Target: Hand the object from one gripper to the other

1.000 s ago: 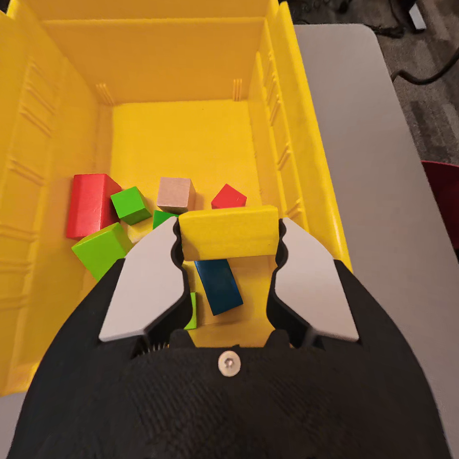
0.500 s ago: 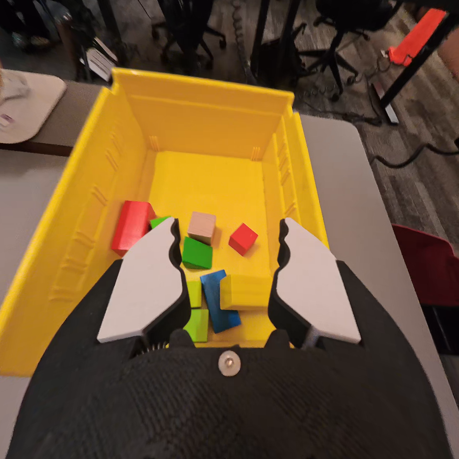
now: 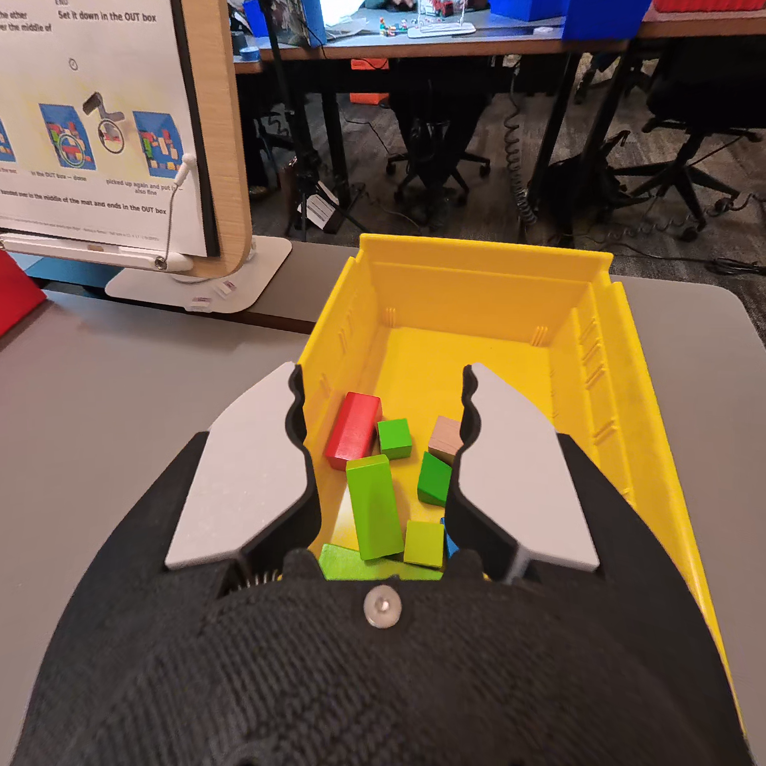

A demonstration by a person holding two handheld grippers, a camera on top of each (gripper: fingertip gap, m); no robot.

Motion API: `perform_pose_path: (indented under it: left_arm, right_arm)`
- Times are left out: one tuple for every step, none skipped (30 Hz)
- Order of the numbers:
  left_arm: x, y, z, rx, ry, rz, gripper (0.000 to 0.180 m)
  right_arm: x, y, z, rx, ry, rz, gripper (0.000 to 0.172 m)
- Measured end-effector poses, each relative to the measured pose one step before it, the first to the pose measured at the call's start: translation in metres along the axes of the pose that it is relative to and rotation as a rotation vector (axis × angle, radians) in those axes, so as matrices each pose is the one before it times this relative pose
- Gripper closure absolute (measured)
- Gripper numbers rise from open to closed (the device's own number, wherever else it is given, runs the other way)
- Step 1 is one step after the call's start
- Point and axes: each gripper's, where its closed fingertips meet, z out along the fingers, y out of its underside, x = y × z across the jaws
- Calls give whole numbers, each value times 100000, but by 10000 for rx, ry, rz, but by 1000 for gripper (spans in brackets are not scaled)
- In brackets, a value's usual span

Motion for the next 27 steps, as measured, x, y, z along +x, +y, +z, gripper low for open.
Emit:
perform_pose_path:
  left_arm:
    - [-299,427,486,-325,295,149,129]
    - [-314,463,481,-350,227,266,129]
    - [-218,532,529,-366,237,342,131]
    - [-254,594,551,-400,155,352,131]
    - [-305,537,555,-366,88,320,132]
    - [-141,414,534,-289,158,241,133]
    - [-21,265,527,-194,219,117,134]
    - [-81,55,532,-62,171,15,134]
    - [-75,-85,486,22,145,-18,133]
    - [-52,-94,436,27,128,-14,133]
    - [-140,-82,402,12,45,-11,133]
    - [-122,-45,378,-6,27,-5,133]
    - [-3,73,378,-63,76,15,133]
    - [-10,127,373,-96,39,42,134]
    - [20,119,324,-85,2,88,139]
    - [173,47,239,-24,83,161,146]
    - [53,-204,118,173,-2,149,148]
    - [-114,-177,38,159,-81,42,148]
    - [-119,17,3,12,-63,-106,148]
    - [-269,95,-73,-44,-205,-135,148]
    - [-370,97,-207,-41,-351,-24,148]
    - [-258,78,-416,-56,-302,35,148]
    - [-198,52,-627,-108,-271,-28,148]
    - [-261,-9,-839,-142,-330,-72,148]
    - [-270,-114,-1038,-102,-368,-44,148]
    - [-323,-258,-1184,-40,-420,-42,148]
    - [-408,-385,-1295,-24,-503,-65,148]
  right_arm:
    - [-64,-19,-56,0,-33,-9,98]
    - [-26,-76,-57,33,-17,2,98]
    - [11,-95,-48,46,-4,19,98]
    - [-13,-60,-34,27,-15,28,98]
    - [-33,-24,-3,2,-37,7,98]
    - [-22,-3,31,1,-28,-5,98]
    - [-8,63,39,-24,-11,0,98]
    - [-9,134,52,-67,-6,0,98]
    - [-10,99,50,-62,2,-15,98]
    - [-30,62,52,-24,6,-36,98]
    - [-35,67,74,-16,0,-34,98]
    - [-67,86,77,-37,-22,-20,98]
    - [-90,89,95,-48,-39,-6,98]
    - [-114,78,88,-45,-46,-4,98]
    - [-120,48,77,-31,-42,-10,98]
    - [-155,-17,47,-6,-44,-13,98]
    - [-188,-66,37,15,-55,-12,98]
    - [-250,-107,46,23,-64,2,98]
    - [-355,-154,54,38,-100,11,98]
    - [-538,-207,84,66,-169,0,98]
    - [-716,-241,125,83,-240,-17,98]
    - [-810,-245,146,76,-274,-10,98]
    - [-870,-241,176,51,-288,-14,98]
    - [-904,-229,199,35,-285,-50,98]
    - [-915,-220,202,26,-253,-69,97]
    - [-934,-237,220,25,-240,-86,97]
    - [-1028,-232,252,10,-265,-115,97]
